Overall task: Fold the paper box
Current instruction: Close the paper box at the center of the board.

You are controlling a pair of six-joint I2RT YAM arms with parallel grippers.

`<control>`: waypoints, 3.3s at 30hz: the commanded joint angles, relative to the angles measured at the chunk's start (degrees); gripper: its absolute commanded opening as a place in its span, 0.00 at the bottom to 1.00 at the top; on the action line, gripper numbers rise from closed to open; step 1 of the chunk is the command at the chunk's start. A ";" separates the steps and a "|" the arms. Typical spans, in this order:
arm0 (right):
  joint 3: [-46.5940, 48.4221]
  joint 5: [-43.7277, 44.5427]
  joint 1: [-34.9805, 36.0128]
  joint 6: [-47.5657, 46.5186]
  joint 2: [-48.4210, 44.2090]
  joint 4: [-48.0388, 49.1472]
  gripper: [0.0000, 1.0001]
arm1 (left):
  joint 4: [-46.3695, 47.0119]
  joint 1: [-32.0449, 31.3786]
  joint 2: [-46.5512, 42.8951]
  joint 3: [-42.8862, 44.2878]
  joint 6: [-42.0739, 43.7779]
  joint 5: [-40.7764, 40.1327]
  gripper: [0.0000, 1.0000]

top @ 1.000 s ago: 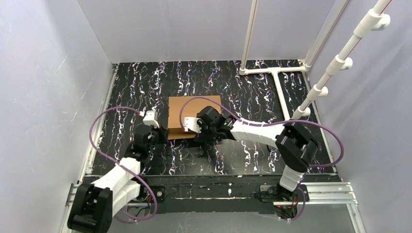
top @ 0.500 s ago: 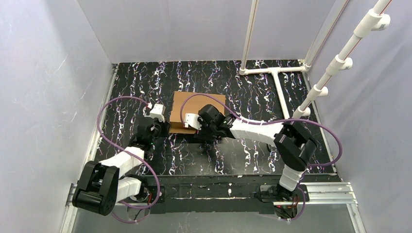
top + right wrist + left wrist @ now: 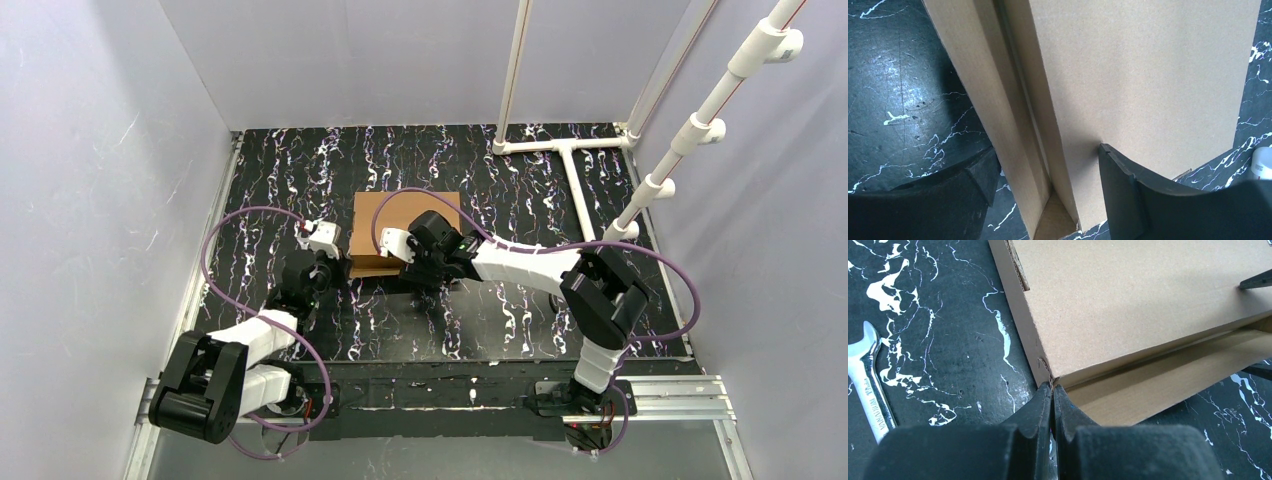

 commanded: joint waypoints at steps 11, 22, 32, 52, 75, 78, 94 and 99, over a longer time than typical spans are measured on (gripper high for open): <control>-0.56 -8.74 -0.07 4.10 6.14 -6.28 0.76 | 2.61 -1.12 -6.73 -1.08 -12.78 8.30 0.00; 0.22 -8.76 -0.07 4.27 7.42 -7.14 0.76 | 0.31 -0.50 -7.24 -0.67 -22.66 11.47 0.00; 0.40 -12.89 -0.07 2.53 5.45 -8.57 0.82 | -2.35 0.02 -6.14 0.29 -28.65 8.47 0.00; -0.88 -26.51 -0.07 -4.24 -6.61 -11.74 0.98 | -8.68 0.03 3.37 8.65 -21.60 5.52 0.00; 18.10 -27.78 -7.06 -3.18 7.44 -4.71 0.92 | -10.48 0.13 9.87 14.19 -13.02 12.38 0.04; 18.92 -27.14 -6.86 -3.35 8.70 -3.59 0.90 | -10.68 0.16 9.81 14.02 -13.45 12.96 0.04; 21.22 -24.50 -4.47 -4.22 11.85 -1.85 0.81 | -15.36 0.17 4.54 13.11 -14.47 14.32 0.01; 20.25 -22.85 -4.21 -2.61 12.42 -0.29 0.78 | -16.19 0.04 3.74 12.71 -14.19 14.51 0.01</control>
